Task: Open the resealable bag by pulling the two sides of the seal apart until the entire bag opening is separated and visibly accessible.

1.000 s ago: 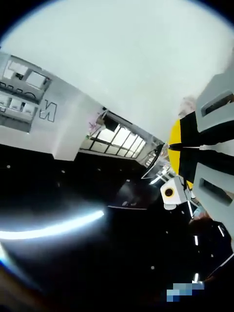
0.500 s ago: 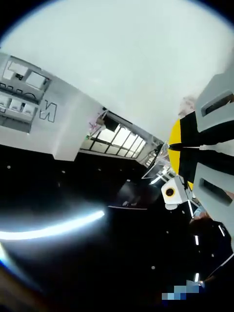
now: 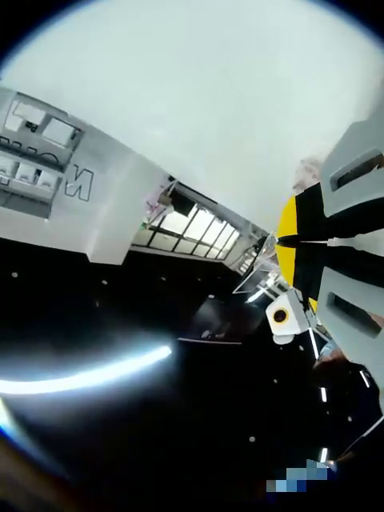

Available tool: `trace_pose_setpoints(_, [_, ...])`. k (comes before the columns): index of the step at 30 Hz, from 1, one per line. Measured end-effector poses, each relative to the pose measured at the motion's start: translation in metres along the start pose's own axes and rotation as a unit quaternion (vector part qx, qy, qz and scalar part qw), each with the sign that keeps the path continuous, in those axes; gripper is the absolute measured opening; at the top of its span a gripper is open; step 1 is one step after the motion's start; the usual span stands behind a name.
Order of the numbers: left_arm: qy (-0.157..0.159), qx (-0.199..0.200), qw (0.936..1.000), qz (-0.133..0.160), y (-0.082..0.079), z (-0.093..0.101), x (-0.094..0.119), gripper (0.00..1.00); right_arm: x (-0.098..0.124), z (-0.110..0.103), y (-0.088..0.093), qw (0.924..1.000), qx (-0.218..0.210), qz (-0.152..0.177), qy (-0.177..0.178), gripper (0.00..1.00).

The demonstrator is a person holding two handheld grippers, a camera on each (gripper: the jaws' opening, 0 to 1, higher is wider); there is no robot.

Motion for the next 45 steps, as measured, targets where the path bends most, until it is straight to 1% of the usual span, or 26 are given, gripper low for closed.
trace_pose_setpoints(4, [-0.001,-0.004,1.0,0.007,-0.0008,0.0001,0.002,0.25,-0.0002,0.0008,-0.0012,1.0,-0.001,0.0,0.0,0.0])
trace_pose_setpoints(9, [0.0,-0.006,0.9999,0.013,0.0021,0.0017,0.0045,0.26,0.0,0.001,-0.0009,1.0,-0.001,0.0,0.001,0.0])
trace_pose_setpoints(22, [-0.001,-0.013,0.9998,0.014,0.0053,0.0066,0.004,0.3,0.0001,0.0014,-0.0013,1.0,-0.003,0.002,0.002,0.0])
trace_pose_setpoints(25, [-0.003,-0.017,0.9997,0.018,0.0044,0.0058,0.0042,0.33,0.0003,0.0007,-0.0002,1.0,-0.003,0.002,0.002,0.0])
trace_pose_setpoints(29, [-0.004,-0.022,0.9995,0.021,0.0042,0.0049,0.005,0.34,0.0004,0.0003,0.0002,1.0,-0.002,0.002,0.001,0.0])
trace_pose_setpoints(33, [-0.011,-0.029,0.9992,0.026,0.004,0.0044,0.0064,0.39,0.0001,0.0008,-0.0008,1.0,-0.003,0.003,0.001,0.0])
trace_pose_setpoints(38, [-0.013,-0.029,0.9991,0.029,0.0046,0.0041,0.0075,0.4,-0.0001,0.0012,-0.0015,1.0,-0.003,0.003,0.001,0.0])
trace_pose_setpoints(42, [-0.02,-0.035,0.9987,0.031,0.0039,0.0002,0.0078,0.45,-0.0002,0.0014,-0.0022,1.0,-0.004,0.003,0.0,0.0])
trace_pose_setpoints(45, [-0.022,-0.035,0.9986,0.033,0.0041,-0.0002,0.0082,0.45,-0.0004,0.0015,-0.0026,1.0,-0.005,0.003,0.0,0.0])
Point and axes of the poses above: the point that each gripper's makers call its tool centre point, and the gripper's own axes: x roughly backward along the fingers, z roughly to its right, y roughly out of its underside, the point moved 2 cm from there along x, roughly backward along the fingers, and after that the axes turned 9 degrees about -x, right-handed, at the moved point
